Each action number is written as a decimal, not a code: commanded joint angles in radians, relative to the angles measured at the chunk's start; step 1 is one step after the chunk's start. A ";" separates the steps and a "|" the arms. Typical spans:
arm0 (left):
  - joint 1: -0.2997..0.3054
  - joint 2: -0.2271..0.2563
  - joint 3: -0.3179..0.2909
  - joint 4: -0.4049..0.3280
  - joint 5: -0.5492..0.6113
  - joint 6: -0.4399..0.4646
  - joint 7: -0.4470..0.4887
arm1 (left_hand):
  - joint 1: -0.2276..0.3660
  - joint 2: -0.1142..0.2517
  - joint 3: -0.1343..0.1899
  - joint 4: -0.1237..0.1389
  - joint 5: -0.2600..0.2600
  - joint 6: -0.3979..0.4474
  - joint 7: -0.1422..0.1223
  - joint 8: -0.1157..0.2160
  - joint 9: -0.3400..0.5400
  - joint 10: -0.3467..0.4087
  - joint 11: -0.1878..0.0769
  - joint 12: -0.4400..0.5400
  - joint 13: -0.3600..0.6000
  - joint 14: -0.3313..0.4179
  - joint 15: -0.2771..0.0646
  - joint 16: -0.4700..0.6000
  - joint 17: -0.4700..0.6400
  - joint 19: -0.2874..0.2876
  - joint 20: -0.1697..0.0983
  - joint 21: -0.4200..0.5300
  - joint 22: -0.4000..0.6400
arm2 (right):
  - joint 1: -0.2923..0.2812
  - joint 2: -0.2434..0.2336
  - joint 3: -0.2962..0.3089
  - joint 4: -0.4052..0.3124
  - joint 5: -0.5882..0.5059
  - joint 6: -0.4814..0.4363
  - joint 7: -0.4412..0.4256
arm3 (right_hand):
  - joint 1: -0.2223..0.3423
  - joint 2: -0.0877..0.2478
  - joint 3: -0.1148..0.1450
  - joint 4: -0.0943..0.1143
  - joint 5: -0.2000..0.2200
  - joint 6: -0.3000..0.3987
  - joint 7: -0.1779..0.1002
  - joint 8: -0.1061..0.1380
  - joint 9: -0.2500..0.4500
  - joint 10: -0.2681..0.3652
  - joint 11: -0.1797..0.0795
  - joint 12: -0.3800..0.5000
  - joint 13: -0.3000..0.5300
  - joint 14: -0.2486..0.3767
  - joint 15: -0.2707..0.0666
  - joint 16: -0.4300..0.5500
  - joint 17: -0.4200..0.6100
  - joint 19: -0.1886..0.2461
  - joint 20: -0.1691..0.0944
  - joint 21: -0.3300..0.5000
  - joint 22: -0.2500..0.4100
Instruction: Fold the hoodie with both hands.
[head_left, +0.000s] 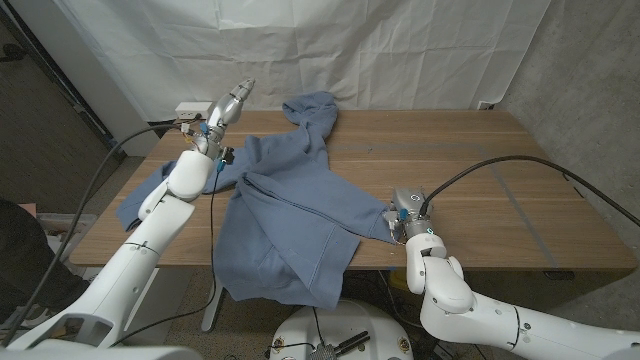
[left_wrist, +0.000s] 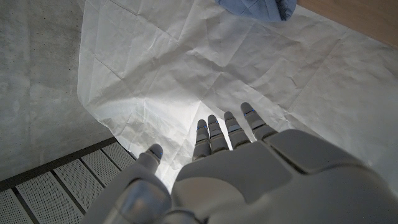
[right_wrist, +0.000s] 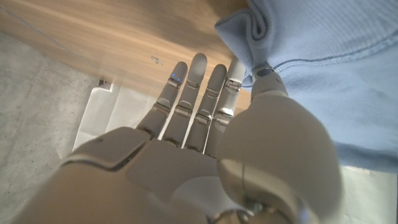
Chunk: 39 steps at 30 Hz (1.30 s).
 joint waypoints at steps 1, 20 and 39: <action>0.005 -0.002 -0.003 -0.003 -0.001 0.001 -0.001 | 0.000 0.101 0.008 0.002 0.010 0.005 0.003 0.004 0.003 0.002 -0.002 0.001 0.001 0.010 -0.003 0.000 0.001 -0.005 -0.005 -0.001 0.001 | -0.181 0.061 0.347 -0.009 0.326 0.358 -0.182 | 0.019 -0.001 0.010 0.006 0.002 0.021 -0.003 0.003 -0.009 0.027 0.001 0.012 -0.007 0.027 -0.130 -0.010 -0.009 0.011 -0.006 0.008 0.001; 0.033 -0.007 -0.011 -0.021 -0.011 0.000 0.004 | 0.000 0.101 0.009 0.002 0.010 0.004 0.003 0.003 0.003 0.002 -0.004 0.001 0.001 0.010 -0.003 0.000 0.001 -0.005 -0.005 -0.003 0.002 | -0.197 0.281 0.718 0.180 0.906 0.766 0.240 | 0.066 0.007 0.006 0.006 -0.008 0.020 0.058 -0.003 -0.002 0.054 0.060 0.013 -0.047 0.037 -0.089 0.015 0.015 0.026 0.026 0.022 0.003; 0.091 -0.012 -0.053 -0.063 -0.029 -0.022 0.030 | 0.000 0.101 0.009 0.002 0.010 0.004 0.002 0.003 0.003 0.003 -0.006 0.001 0.001 0.011 -0.004 0.000 0.001 -0.003 -0.004 -0.005 0.002 | -0.038 0.389 0.654 0.352 0.929 0.877 0.394 | 0.101 0.019 -0.010 0.009 -0.025 0.022 0.082 -0.005 0.010 0.063 0.068 0.025 -0.053 0.045 -0.085 0.070 0.040 0.045 0.024 0.041 0.006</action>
